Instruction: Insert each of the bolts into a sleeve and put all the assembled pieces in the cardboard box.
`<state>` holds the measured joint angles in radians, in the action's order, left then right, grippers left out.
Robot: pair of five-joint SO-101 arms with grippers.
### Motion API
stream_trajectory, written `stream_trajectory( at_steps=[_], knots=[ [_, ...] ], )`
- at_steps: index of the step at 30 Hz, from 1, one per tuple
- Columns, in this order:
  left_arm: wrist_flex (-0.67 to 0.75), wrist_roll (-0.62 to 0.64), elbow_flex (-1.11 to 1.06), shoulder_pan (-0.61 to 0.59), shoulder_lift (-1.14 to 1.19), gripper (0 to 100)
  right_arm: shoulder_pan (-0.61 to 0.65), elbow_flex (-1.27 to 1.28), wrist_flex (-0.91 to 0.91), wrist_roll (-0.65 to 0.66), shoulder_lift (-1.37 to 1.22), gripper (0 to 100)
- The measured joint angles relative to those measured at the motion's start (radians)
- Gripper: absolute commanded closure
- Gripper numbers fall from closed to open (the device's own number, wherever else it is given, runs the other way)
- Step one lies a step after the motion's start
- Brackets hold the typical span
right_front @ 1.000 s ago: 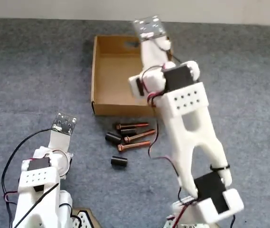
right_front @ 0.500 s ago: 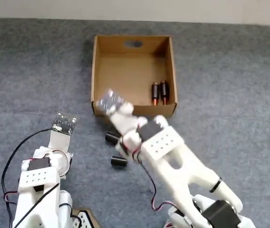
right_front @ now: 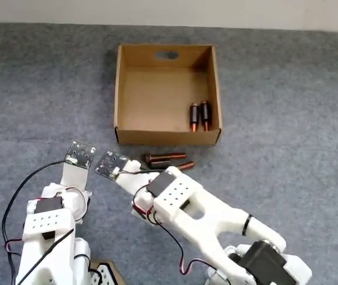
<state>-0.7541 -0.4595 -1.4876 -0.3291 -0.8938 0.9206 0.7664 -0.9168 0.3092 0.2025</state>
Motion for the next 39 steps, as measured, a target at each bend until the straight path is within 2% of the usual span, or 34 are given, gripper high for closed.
stream_trajectory(
  at_steps=[5, 14, 18, 24, 31, 35, 39],
  knots=[
    [0.000, 0.000, 0.000, 0.000, 0.000, 99, -0.002, -0.017, 0.087, 0.000, -0.098, 90.7],
    [0.000, 0.000, 0.000, 0.000, 0.000, 99, -0.021, -0.028, 0.094, 0.000, -0.140, 91.1],
    [0.000, 0.000, 0.000, 0.000, 0.000, 99, -0.034, -0.037, 0.094, 0.000, -0.140, 99.8],
    [0.000, 0.000, 0.000, 0.000, 0.000, 99, -0.097, -0.037, 0.095, -0.106, -0.141, 99.3],
    [0.000, 0.000, 0.000, 0.000, 0.000, 99, -0.161, 0.048, -0.023, -0.127, 0.038, 99.3],
    [0.000, 0.000, 0.000, 0.000, 0.000, 99, -0.258, 0.163, -0.092, -0.127, 0.204, 99.0],
    [0.000, 0.000, 0.000, 0.000, 0.000, 99, -0.425, 0.279, -0.109, -0.121, 0.282, 98.7]
  ],
)
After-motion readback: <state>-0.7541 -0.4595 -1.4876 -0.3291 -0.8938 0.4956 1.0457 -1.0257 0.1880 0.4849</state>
